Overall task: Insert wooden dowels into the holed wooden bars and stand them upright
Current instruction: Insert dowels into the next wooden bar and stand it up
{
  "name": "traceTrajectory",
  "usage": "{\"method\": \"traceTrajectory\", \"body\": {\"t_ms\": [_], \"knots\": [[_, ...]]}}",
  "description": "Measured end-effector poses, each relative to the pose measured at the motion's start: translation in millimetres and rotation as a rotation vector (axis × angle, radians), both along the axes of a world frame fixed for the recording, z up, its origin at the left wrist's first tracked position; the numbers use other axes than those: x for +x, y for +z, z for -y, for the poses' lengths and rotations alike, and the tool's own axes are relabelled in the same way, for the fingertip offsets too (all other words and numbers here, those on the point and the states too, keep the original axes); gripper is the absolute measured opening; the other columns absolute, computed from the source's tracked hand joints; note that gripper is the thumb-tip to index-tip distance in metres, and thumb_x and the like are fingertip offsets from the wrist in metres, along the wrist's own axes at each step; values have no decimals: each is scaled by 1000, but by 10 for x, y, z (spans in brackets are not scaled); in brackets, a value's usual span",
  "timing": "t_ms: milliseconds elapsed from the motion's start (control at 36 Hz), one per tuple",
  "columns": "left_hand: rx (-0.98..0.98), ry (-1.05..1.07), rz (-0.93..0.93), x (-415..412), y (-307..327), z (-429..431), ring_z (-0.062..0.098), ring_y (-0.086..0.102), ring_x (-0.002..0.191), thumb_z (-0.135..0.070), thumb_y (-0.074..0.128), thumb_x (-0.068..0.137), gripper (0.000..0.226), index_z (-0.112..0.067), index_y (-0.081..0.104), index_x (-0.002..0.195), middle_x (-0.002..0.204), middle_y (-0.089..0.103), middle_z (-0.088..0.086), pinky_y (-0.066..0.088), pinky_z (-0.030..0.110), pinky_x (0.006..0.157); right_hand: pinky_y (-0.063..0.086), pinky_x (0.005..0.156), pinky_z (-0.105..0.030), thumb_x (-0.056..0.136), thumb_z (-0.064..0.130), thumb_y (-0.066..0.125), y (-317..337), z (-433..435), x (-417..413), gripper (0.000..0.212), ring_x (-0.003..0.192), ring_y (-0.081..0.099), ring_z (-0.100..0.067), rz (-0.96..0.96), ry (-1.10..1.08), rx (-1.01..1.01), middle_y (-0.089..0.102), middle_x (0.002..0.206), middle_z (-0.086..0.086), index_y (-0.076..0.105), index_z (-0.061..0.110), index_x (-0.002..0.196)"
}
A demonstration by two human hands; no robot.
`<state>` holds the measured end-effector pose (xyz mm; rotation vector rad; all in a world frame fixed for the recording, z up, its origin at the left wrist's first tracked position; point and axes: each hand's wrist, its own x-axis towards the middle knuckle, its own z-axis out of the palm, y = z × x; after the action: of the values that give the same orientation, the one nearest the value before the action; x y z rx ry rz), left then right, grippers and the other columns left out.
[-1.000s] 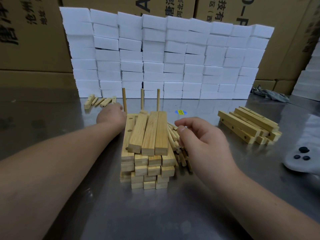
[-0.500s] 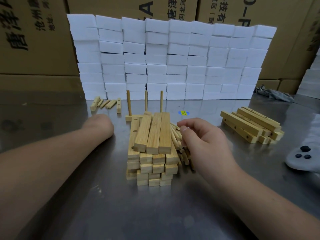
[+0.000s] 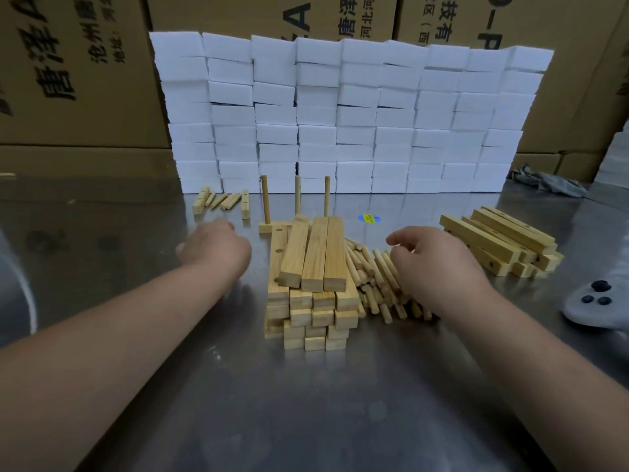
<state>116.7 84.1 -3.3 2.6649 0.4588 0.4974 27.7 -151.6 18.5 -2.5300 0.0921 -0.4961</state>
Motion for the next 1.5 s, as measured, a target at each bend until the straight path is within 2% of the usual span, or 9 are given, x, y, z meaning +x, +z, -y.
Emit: {"method": "traceTrajectory", "body": {"t_ms": [83,167,472,750,889,1111,1306,1389,1500], "knots": [[167,53,-72,-79,1,-29,29,45,113,-21,43,89,32,-19,56,118,119,53,9,32,41,94,43,93,-38,87,24,40,20,35,28,40,107,55,-21,-76,-30,-96,59,124,3,56,29,123],[137,94,-211,-119,-88,-127,31,43,119,-20,41,91,35,-15,56,122,127,51,12,33,43,101,40,97,-39,87,27,40,13,42,47,42,115,49,-22,-153,-35,-186,53,131,1,52,31,128],[40,-12,-134,-129,-156,-172,32,49,112,-14,48,89,28,-21,65,111,123,55,10,44,38,92,46,91,-39,90,28,42,-46,54,85,43,114,48,-21,-204,-9,-264,46,134,1,47,36,132],[75,11,-150,-114,-135,-153,31,43,118,-14,46,90,35,-28,58,121,130,47,10,35,39,94,40,74,-27,89,11,37,-64,107,139,50,109,53,-21,-238,-46,-258,49,132,-1,46,32,133],[-72,65,-79,-81,-164,-206,32,43,120,-16,50,89,42,-22,45,131,131,48,10,33,40,92,42,71,-27,87,6,39,-65,102,160,53,105,55,-21,-228,-70,-256,51,132,-1,47,30,133],[-5,10,69,-112,-160,-190,32,42,119,-20,49,89,37,-19,51,126,129,48,10,33,40,93,40,74,-27,89,6,43,-78,126,198,49,111,53,-23,-197,-97,-263,52,132,-4,45,23,136],[-120,-433,672,-444,-39,76,16,47,98,-27,37,91,37,-6,59,113,103,53,0,37,32,84,44,85,-31,86,1,42,-107,104,215,53,115,50,-23,-142,-109,-210,54,129,-4,45,21,136],[-162,-678,728,-616,-12,177,13,48,97,-33,27,88,51,-1,57,114,102,52,-1,37,26,82,46,79,-32,91,4,41,-89,98,207,47,107,55,-24,-37,-133,-154,57,127,-4,46,20,134],[-88,-923,700,-667,-10,167,15,51,103,-31,25,88,54,1,58,115,108,56,5,40,26,88,39,80,-25,96,12,42,-49,105,123,35,105,56,-19,325,-86,-24,60,122,-4,53,16,129]]}}
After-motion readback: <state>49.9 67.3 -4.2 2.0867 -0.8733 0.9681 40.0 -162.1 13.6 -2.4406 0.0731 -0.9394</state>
